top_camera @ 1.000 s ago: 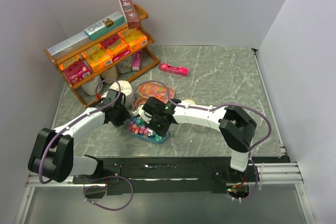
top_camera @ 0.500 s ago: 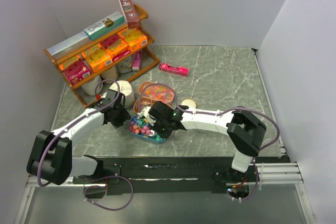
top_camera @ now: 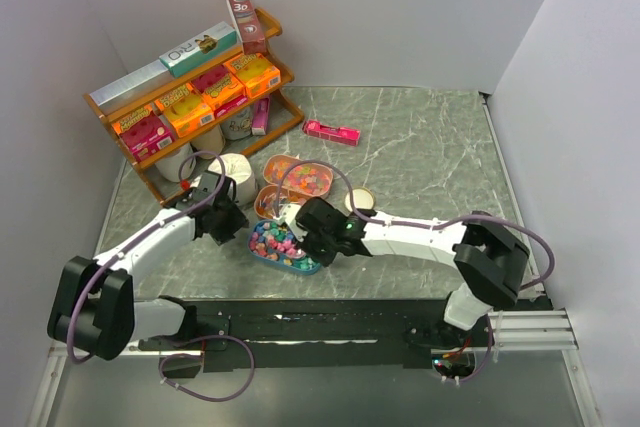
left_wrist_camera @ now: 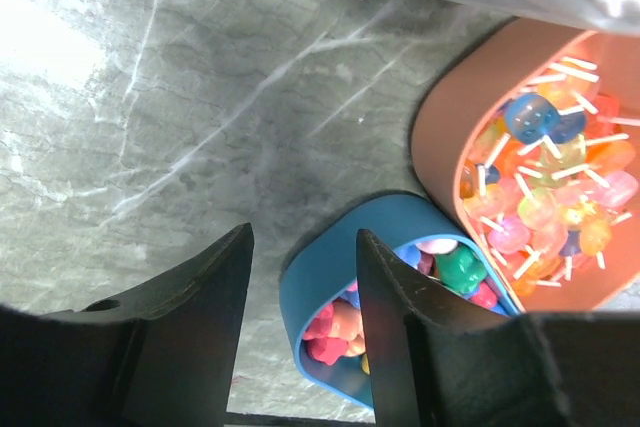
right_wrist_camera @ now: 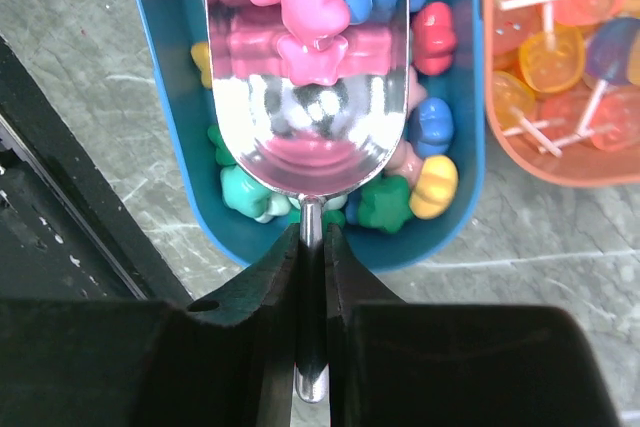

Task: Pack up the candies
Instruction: Scoop the fake candies from the storage box.

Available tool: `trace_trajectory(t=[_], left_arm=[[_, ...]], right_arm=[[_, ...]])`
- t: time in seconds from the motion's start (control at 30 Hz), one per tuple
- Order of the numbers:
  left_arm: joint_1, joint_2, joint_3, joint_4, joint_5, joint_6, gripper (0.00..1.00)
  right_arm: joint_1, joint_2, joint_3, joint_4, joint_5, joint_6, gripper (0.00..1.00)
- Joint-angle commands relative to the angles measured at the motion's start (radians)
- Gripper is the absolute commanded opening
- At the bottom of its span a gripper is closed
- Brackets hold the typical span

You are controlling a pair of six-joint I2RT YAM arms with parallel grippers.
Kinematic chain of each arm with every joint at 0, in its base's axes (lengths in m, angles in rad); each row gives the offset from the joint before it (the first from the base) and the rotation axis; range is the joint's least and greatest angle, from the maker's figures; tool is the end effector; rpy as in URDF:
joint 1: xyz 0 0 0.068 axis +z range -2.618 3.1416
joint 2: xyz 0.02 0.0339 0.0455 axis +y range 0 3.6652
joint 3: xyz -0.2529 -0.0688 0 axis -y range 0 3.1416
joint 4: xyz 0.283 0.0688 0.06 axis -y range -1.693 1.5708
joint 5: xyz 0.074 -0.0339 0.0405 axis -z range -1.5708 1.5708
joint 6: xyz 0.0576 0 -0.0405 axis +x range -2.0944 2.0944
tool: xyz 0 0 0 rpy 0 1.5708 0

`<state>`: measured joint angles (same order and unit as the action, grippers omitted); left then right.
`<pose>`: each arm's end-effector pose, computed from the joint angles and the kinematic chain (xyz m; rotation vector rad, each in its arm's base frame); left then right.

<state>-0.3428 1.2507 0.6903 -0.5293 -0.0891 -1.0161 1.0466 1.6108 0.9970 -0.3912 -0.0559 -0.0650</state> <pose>0.2587 -0.0869 0.1375 -0.9178 2.5334 -0.3219 0.1807 0.3189 0.1412 -1.4090 2.2280 0.4262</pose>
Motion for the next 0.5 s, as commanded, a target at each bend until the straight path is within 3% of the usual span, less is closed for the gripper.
trace_trajectory(t=[0.0, 0.47], left_arm=[[0.004, -0.04, 0.015, 0.002, 0.014, -0.021, 0.52], [0.004, -0.05, 0.015, 0.015, 0.028, -0.019, 0.57]], right_arm=[[-0.007, -0.089, -0.032, 0.052, 0.039, -0.006, 0.0], [-0.003, -0.276, -0.147, 0.097, 0.054, 0.011, 0.0]])
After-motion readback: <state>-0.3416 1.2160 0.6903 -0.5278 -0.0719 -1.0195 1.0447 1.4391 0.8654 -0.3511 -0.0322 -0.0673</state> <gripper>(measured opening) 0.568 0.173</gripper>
